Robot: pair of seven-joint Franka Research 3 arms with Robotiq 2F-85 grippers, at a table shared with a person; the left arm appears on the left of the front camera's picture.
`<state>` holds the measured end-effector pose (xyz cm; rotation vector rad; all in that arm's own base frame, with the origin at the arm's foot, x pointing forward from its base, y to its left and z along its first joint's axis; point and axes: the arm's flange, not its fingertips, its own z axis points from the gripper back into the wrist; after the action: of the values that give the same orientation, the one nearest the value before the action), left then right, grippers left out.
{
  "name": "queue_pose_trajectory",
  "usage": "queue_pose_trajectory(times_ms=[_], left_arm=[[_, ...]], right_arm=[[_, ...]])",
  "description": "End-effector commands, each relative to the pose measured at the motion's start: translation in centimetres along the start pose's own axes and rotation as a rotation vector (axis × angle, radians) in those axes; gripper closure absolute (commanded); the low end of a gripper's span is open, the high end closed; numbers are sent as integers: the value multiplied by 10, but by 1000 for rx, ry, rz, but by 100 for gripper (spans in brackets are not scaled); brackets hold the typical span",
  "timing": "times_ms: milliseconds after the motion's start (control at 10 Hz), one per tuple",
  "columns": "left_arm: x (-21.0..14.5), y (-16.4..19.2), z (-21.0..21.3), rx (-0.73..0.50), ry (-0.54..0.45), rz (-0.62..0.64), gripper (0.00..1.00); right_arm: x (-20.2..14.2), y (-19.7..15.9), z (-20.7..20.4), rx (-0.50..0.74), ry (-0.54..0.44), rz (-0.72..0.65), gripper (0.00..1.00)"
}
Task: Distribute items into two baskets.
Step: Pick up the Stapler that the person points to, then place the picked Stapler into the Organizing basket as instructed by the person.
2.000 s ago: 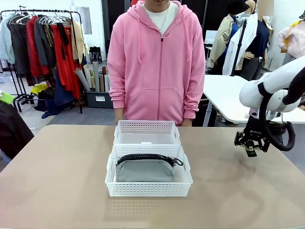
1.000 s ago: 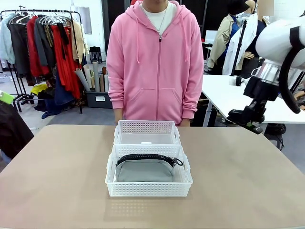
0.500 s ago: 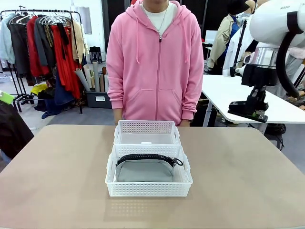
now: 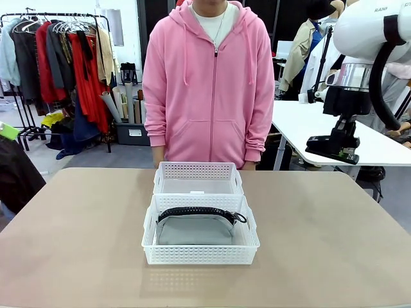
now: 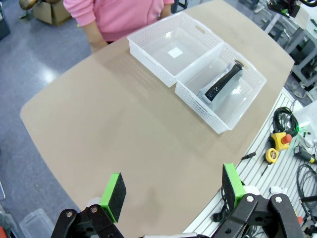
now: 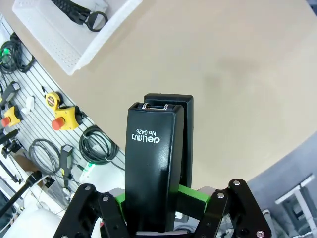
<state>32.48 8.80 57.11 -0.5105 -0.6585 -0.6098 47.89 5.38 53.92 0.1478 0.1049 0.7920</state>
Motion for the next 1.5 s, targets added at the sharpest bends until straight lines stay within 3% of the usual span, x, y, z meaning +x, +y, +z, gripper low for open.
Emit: queue_pose_trajectory(times_ms=[0,1400], left_arm=[[0,1,-1,-14,-21,-13,0],[0,1,-1,-14,-21,-13,0]], right_arm=[[-2,1,2,-4,-4,-4,100],[-2,1,2,-4,-4,-4,100]])
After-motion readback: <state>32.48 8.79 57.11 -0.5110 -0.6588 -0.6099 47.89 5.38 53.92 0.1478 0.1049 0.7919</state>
